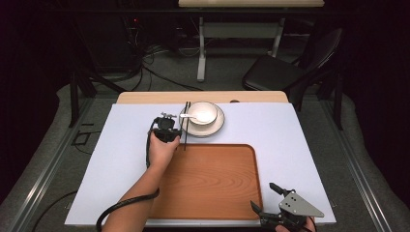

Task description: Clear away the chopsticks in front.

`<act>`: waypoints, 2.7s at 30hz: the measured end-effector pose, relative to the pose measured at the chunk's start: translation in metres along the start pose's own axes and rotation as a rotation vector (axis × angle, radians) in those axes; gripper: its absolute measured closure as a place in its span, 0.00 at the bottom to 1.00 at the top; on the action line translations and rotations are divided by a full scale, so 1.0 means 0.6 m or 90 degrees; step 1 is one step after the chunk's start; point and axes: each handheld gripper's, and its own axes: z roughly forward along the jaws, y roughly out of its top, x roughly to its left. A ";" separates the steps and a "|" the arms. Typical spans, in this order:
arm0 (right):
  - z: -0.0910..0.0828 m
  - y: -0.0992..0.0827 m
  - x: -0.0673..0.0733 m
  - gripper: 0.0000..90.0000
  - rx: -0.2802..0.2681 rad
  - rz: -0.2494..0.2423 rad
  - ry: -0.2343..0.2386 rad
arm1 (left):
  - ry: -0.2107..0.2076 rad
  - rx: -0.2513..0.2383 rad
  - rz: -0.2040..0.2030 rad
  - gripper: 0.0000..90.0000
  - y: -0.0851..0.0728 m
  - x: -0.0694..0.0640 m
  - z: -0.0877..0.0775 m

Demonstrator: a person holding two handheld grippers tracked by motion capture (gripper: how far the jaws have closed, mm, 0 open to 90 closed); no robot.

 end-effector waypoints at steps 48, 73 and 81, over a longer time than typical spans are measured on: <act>0.000 0.000 0.000 0.16 -0.001 0.004 0.003 | 0.025 0.032 -0.101 0.96 0.019 0.046 -0.030; 0.001 0.000 0.002 0.16 0.002 0.004 -0.004 | -0.044 -0.015 -0.057 0.96 -0.100 0.100 -0.183; 0.002 0.000 0.004 0.16 0.003 0.005 -0.005 | -0.052 -0.015 -0.062 0.96 -0.165 0.111 -0.225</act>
